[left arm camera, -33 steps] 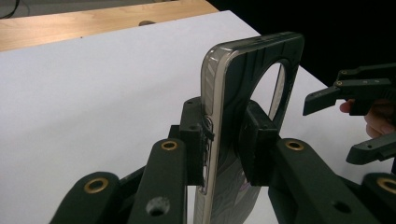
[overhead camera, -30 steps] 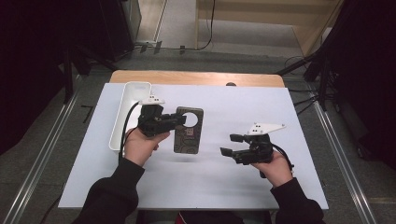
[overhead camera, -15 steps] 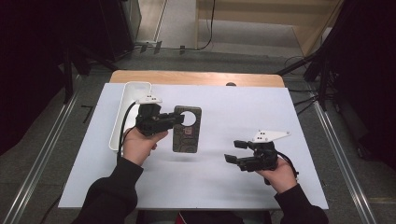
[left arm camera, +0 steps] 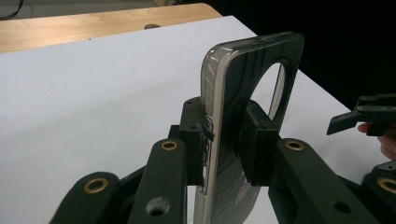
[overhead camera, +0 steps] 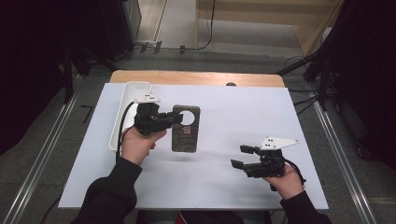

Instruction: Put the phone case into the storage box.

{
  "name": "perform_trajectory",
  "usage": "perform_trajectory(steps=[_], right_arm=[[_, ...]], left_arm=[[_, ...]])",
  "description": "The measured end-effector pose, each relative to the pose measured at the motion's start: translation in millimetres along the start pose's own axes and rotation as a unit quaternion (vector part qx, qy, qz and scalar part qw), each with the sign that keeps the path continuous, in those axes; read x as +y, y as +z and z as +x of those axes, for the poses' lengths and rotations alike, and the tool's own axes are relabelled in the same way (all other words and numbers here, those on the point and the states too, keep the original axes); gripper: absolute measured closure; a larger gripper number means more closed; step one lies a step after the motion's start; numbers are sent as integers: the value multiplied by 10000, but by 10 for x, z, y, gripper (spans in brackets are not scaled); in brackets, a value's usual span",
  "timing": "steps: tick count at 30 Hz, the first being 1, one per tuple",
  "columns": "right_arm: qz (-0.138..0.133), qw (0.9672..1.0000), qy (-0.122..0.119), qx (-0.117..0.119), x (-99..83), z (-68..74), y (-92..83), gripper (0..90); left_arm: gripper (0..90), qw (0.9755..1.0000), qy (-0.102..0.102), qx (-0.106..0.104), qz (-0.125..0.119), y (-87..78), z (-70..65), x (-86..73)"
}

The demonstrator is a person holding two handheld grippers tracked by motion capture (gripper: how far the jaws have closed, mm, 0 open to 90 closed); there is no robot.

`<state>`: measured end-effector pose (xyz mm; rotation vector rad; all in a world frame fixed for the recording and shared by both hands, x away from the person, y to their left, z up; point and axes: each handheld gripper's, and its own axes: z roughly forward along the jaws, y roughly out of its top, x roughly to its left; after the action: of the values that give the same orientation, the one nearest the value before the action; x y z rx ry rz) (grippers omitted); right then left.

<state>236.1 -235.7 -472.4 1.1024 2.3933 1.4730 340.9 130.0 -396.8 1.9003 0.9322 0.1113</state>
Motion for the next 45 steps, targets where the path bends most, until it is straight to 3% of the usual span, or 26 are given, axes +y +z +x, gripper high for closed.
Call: perform_trajectory(steps=[21, 45], right_arm=[[19, 9998, 108, -144, -188, -47, -162, 271], [58, 9999, 116, -100, -192, -50, -131, 271]], left_arm=[[729, 10000, -85, -49, 11, -152, 121, 47], [728, 9999, -103, 30, -123, -430, 217, 136]])
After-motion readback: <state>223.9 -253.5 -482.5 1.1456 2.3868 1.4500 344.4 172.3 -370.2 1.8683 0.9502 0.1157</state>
